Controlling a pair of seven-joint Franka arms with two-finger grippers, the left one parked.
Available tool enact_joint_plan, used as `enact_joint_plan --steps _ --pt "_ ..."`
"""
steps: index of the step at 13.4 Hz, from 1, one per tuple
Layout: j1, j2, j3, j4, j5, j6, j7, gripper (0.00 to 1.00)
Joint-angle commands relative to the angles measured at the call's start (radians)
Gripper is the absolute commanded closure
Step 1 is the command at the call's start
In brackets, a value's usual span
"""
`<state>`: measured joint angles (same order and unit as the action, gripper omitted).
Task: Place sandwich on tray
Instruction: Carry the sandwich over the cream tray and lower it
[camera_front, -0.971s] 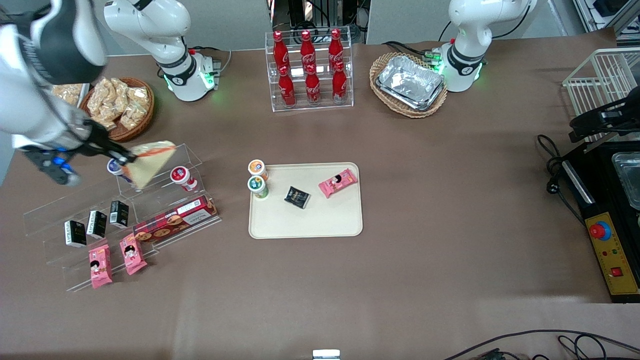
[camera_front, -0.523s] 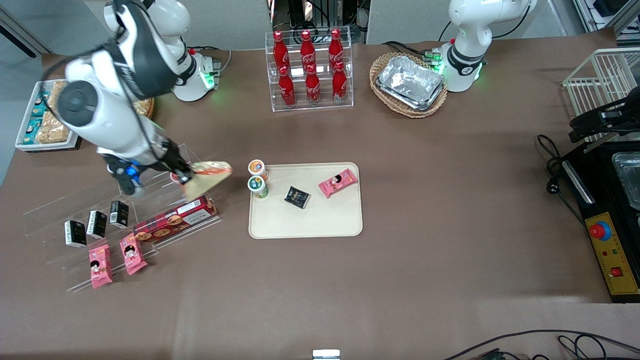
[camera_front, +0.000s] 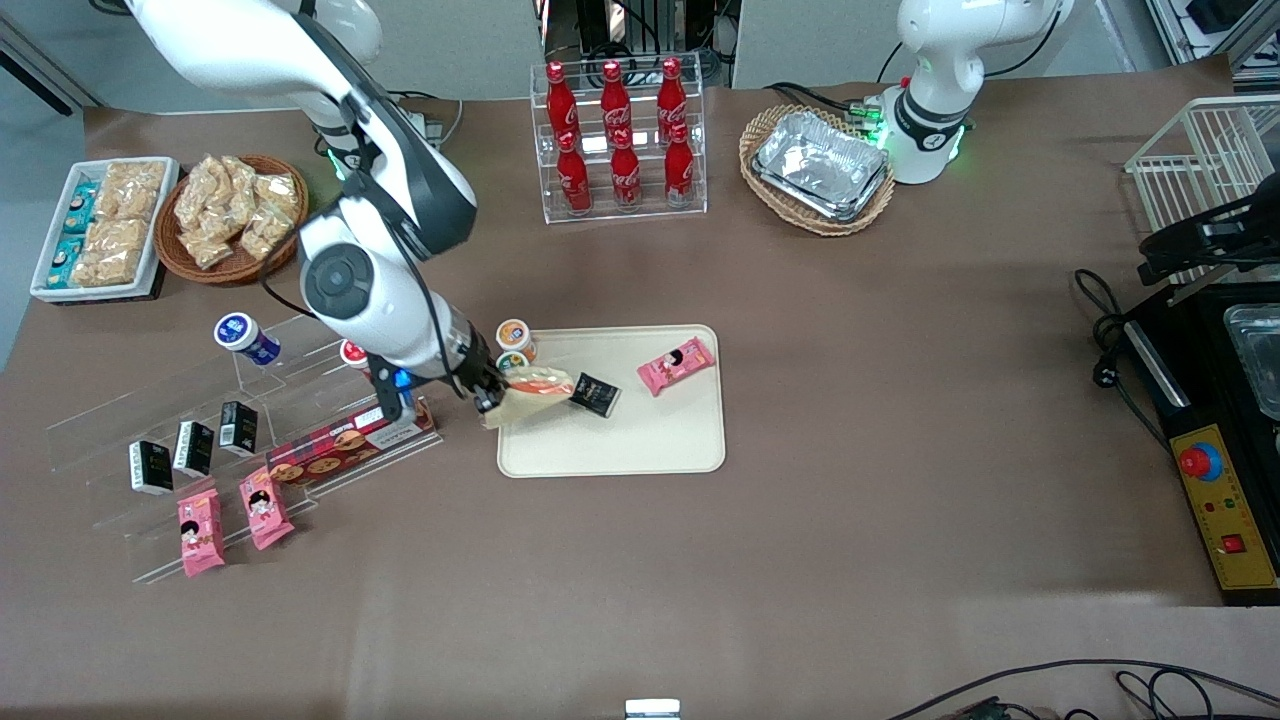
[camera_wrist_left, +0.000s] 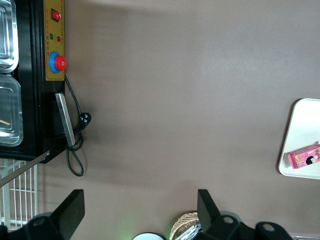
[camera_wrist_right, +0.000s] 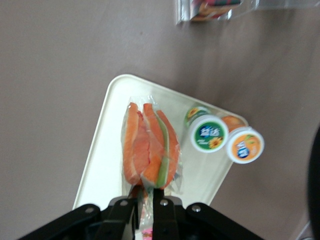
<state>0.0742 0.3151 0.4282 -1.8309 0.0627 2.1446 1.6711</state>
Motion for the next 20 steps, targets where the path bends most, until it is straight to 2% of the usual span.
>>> enact_joint_plan --steps 1,3,5,7,9,11,20 --pt "0.068 0.18 0.001 0.182 -0.114 -0.009 0.171 1.0" --pt "0.113 0.269 0.0 0.26 -0.213 -0.009 0.283 1.0" --pt "0.148 0.327 -0.003 0.315 -0.234 -0.009 0.323 1.0" --pt "0.217 0.352 -0.043 0.349 -0.267 -0.009 0.366 1.0" --pt "0.301 0.375 -0.115 0.38 -0.271 -0.008 0.403 1.0" --pt "0.344 0.4 -0.167 0.403 -0.267 0.003 0.421 1.0" --pt "0.346 0.453 -0.169 0.426 -0.27 0.037 0.441 1.0"
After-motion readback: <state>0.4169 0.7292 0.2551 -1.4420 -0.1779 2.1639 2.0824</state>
